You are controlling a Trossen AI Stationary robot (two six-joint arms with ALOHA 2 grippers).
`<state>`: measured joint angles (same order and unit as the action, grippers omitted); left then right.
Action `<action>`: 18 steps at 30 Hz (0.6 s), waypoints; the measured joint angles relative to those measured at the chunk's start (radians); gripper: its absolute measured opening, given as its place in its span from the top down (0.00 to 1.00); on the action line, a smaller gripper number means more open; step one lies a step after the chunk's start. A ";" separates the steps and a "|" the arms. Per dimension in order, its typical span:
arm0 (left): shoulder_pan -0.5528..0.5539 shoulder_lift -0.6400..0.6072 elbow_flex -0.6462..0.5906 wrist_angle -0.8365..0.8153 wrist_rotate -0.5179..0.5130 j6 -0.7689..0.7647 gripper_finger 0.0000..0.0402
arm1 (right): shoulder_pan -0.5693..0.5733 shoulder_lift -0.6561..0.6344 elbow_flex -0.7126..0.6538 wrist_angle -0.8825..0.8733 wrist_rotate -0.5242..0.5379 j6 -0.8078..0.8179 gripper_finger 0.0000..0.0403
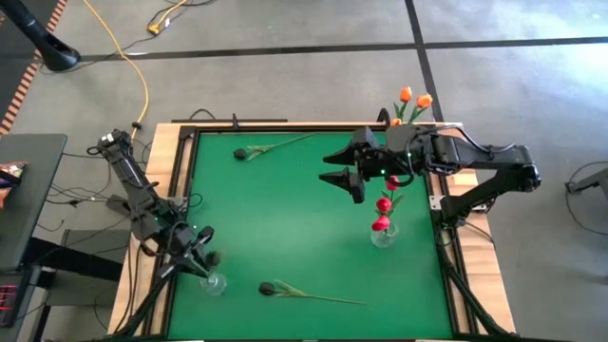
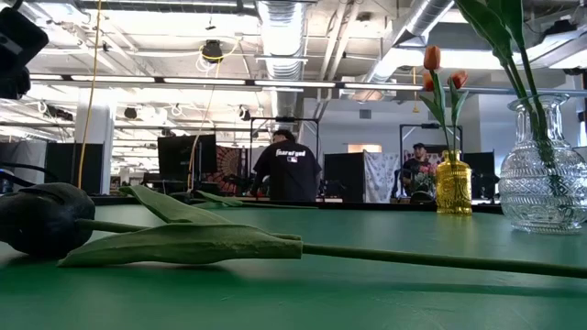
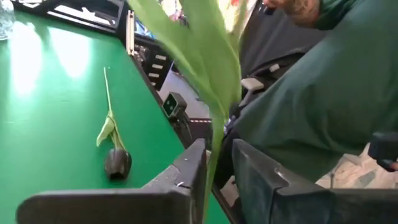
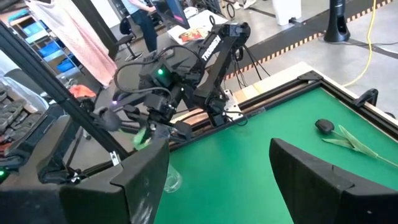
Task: Sort flowers into vase by color
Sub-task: Put the middle black tulip into the bottom transparent flower vase, then put the top black tulip into the bottom transparent flower vase
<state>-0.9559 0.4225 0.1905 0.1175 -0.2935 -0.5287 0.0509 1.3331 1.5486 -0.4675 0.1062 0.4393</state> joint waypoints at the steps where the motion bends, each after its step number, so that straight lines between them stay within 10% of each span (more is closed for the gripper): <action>1: 0.000 0.000 0.000 0.001 0.000 -0.005 0.82 | 0.001 0.000 0.000 0.000 0.000 -0.001 0.24; 18: 0.014 -0.033 0.034 -0.296 0.183 -0.499 0.76 | 0.013 0.000 0.000 0.004 -0.060 -0.058 0.24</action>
<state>-0.9423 0.3900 0.2242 -0.1785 -0.1109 -1.0273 0.0636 1.3331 1.5490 -0.4631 0.0467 0.3815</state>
